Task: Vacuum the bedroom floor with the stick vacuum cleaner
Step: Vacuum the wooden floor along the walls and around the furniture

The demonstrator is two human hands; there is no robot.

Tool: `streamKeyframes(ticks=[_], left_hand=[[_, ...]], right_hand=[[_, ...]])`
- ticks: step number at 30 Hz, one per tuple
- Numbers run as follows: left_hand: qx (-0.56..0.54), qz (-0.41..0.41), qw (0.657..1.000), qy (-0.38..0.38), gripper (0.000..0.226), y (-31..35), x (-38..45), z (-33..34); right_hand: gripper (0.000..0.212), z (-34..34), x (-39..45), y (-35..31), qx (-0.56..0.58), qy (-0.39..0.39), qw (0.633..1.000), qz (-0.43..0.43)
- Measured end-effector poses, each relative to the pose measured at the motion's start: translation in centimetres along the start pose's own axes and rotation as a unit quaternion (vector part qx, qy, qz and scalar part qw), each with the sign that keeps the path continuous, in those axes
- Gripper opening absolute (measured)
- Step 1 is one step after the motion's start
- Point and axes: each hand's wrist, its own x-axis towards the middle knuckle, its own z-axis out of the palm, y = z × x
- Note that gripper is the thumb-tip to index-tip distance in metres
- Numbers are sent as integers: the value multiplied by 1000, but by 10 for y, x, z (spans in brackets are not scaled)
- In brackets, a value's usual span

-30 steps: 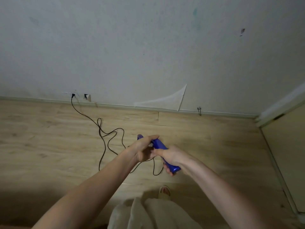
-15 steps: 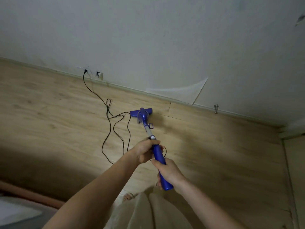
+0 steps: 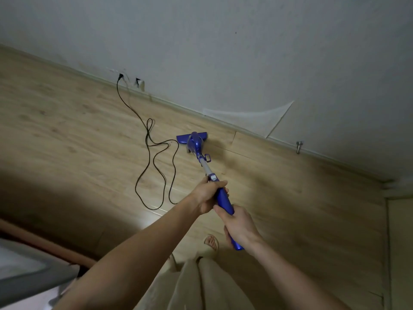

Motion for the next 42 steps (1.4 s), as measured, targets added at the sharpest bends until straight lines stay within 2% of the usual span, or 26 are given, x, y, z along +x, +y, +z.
streamKeyframes(ticks=[8, 10, 12, 17, 23, 29, 42], left_hand=[[40, 47, 998, 18, 20, 19, -14, 13], [43, 61, 997, 16, 25, 21, -19, 12], [32, 79, 996, 16, 34, 26, -26, 10], [-20, 126, 992, 17, 33, 47, -44, -8], [-67, 169, 981, 69, 28, 67, -59, -61], [-98, 180, 969, 141, 8, 70, -62, -122], [-208, 148, 944, 209, 16, 58, -72, -261]], right_hand=[[21, -11, -12, -19, -35, 17, 998, -48], [21, -13, -18, -21, -49, 17, 997, -62], [21, -17, -20, -27, -67, 12, 995, -76], [25, -11, -14, -52, -107, -13, 987, -118], [27, 28, -4, -85, -145, -68, 973, -169], [34, 82, 18, -103, -208, -112, 956, -173], [35, 214, 45, -124, -304, -204, 919, -149]])
